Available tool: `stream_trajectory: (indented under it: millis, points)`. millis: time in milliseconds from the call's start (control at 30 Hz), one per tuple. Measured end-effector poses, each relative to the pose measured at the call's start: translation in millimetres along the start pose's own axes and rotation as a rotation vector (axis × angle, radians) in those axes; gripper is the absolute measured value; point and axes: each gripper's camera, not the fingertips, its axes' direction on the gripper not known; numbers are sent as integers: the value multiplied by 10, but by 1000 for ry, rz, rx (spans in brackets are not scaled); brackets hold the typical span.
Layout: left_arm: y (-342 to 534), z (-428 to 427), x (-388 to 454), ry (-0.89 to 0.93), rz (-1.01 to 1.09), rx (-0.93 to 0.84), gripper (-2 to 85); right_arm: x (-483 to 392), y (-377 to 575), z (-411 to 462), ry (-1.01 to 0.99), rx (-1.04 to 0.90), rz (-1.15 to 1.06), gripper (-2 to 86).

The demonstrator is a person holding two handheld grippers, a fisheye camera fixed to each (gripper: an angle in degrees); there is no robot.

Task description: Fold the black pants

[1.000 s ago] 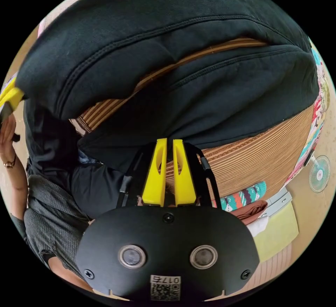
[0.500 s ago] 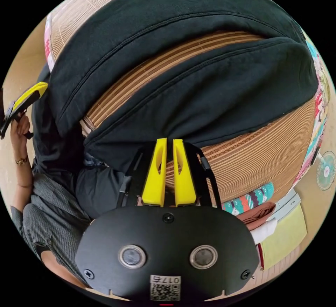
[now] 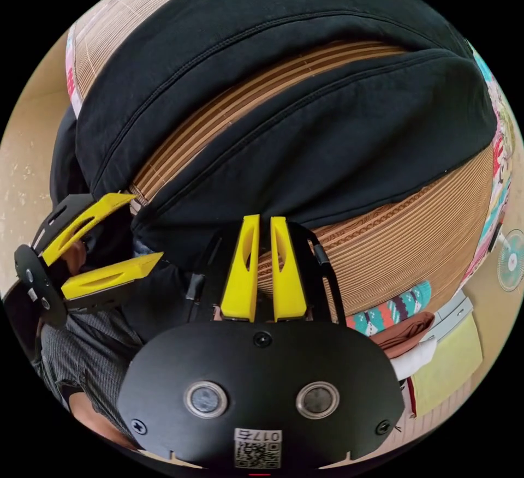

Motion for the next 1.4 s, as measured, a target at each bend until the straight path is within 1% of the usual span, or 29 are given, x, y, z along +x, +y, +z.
stream_trajectory:
  millis: [33,67,100,133,200,233,300,400,467,567,600,633,667,733,767,833,900,933,967,1000,1067,1167,1300,1400]
  points:
    - [-4,136,8,-5,-28,-20,133,-24,-8,9,6,-1,-1,3]
    - [4,344,14,-1,-50,-76,127,-59,-28,29,12,-5,-4,7]
    - [21,433,26,-19,-58,-85,124,-77,-49,46,8,-9,-4,13]
    - [84,468,110,-68,-22,-35,113,-81,-60,55,4,-11,-2,15]
    - [132,520,274,-119,52,-29,77,-91,-101,85,-16,-20,13,22]
    - [146,554,347,-75,85,-36,54,-96,-102,88,-23,-19,18,23]
    - [140,579,358,-61,60,-41,35,-189,-34,53,-9,-7,19,24]
    - [121,497,243,45,-11,-16,23,-328,29,-55,48,51,31,20]
    - [148,352,100,100,-64,48,22,-374,16,-95,64,85,38,14]
    - [197,290,-142,68,-150,83,26,-387,-4,-159,32,141,60,2]
    - [204,315,-191,53,-164,78,29,-390,-28,-158,38,146,76,-1]
    - [211,424,-286,28,-193,34,35,-391,-51,-150,45,146,88,-2]
    - [219,574,-380,35,-232,-34,49,-405,-124,-100,59,127,105,-3]
    - [286,700,-473,95,-286,-49,64,-485,-316,77,55,45,79,-2]
    - [354,715,-478,130,-301,-13,70,-565,-478,225,75,-30,72,-1]
    - [444,717,-399,108,-299,29,76,-772,-648,247,165,-88,61,3]
    - [506,719,-239,29,-267,50,82,-1157,-883,399,350,-191,21,8]
    - [535,724,-107,-23,-232,57,86,-1263,-927,449,404,-216,5,9]
    - [558,728,28,-55,-190,64,90,-1456,-1007,560,514,-261,-21,12]
    - [569,728,93,-64,-170,68,92,-1610,-1075,670,607,-301,-40,14]
    - [612,725,332,-78,-103,86,104,-1760,-1163,789,699,-348,-52,29]
    - [652,753,578,-109,-50,87,114,-1862,-1257,840,734,-380,-44,50]
    - [723,777,743,-142,-43,107,114,-1974,-1317,839,744,-383,-38,73]
    - [777,816,786,-128,-48,116,100,-2088,-1381,875,778,-405,-31,86]
